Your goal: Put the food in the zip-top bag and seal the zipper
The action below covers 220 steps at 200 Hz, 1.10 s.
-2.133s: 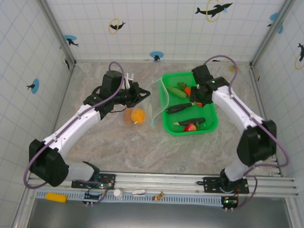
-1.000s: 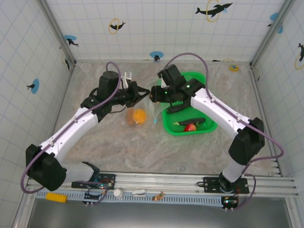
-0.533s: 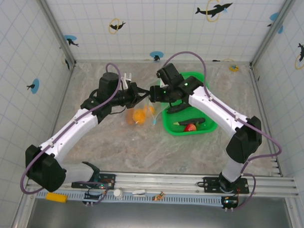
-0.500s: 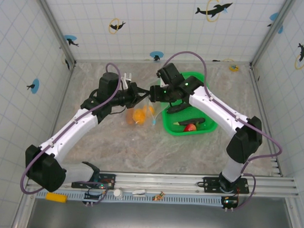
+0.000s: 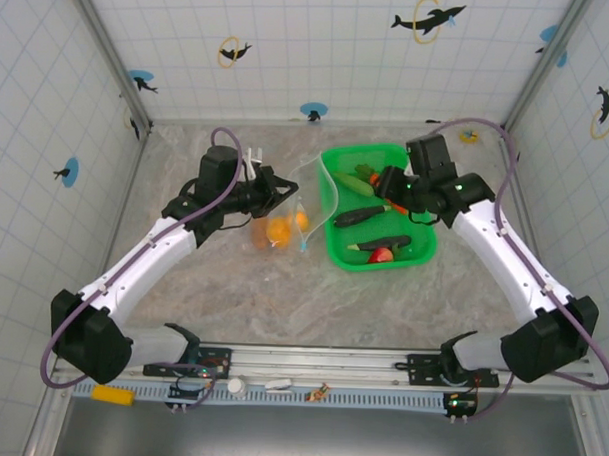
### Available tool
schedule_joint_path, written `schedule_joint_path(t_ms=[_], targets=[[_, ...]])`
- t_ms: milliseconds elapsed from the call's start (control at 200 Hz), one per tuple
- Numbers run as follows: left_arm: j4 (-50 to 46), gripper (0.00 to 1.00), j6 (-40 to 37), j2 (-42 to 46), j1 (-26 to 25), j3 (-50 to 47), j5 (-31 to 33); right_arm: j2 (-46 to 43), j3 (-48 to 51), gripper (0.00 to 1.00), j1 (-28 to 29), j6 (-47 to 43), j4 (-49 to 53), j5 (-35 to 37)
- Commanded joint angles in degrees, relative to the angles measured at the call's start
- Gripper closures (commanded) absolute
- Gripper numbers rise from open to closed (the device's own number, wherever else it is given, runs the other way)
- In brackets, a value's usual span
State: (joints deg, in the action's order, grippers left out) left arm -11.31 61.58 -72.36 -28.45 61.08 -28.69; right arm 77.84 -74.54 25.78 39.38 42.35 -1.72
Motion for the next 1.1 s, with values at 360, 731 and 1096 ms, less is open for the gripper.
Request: schedule_joint_path(t_ms=[360,731,1096], targets=[[-0.7,1.00,-1.3,-0.4,-0.2,0.4,-0.2,15.8,5.2,0.35,-0.9,9.1,7.2,2.7],[-0.9,1.00,-1.9,-0.5,0.3,0.4,-0.2,24.8,8.5,0.28,-3.2,7.4,-1.9,-0.9],[-1.2,1.00,-2.1,-1.0,0.4,0.7,-0.1,24.6,7.9,0.67,-4.2,8.8,-7.1,-2.6]])
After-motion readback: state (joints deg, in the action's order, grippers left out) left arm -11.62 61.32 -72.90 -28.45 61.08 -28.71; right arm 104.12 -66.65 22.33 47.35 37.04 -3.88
